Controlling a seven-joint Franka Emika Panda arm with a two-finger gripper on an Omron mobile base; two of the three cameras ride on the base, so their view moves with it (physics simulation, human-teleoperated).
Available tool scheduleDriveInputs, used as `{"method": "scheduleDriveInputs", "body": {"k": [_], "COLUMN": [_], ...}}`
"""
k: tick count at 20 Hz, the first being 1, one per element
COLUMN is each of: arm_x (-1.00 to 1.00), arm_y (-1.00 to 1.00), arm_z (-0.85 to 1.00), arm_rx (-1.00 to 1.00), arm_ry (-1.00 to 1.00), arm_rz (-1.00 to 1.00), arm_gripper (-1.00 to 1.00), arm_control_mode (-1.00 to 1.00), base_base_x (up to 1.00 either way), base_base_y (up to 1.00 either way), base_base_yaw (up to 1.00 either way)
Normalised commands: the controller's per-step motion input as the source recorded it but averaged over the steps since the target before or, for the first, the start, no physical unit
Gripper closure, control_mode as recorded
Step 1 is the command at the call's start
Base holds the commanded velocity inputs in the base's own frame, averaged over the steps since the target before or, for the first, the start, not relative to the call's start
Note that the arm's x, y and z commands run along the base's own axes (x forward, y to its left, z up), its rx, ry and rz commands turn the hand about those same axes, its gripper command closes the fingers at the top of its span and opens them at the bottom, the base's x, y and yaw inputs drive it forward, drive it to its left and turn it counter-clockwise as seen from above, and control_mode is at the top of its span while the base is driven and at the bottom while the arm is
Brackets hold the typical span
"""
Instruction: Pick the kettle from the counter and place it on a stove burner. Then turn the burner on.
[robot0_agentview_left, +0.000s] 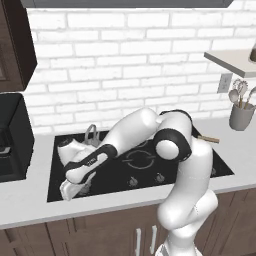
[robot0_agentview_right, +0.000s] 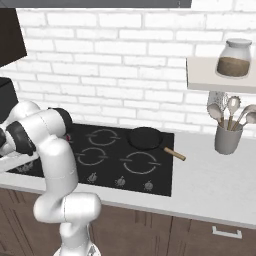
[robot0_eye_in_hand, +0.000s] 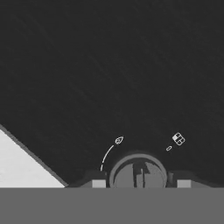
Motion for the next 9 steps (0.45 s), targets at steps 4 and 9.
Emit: {"method": "scheduleDriveInputs", "body": {"k": [4,9], "arm_x": [0.00,0.00], "arm_y": [0.00,0.00], "arm_z": [-0.43,-0.48], "arm_rx": [0.00,0.00], "arm_ry": [0.00,0.00], "arm_rz": [0.68,0.69], "arm_gripper": [1.00,1.00], "arm_control_mode": [-1.00,-1.00], "base_base_x": [0.00,0.00], "base_base_y": [0.00,0.00], "base_base_yaw": [0.00,0.00]}}
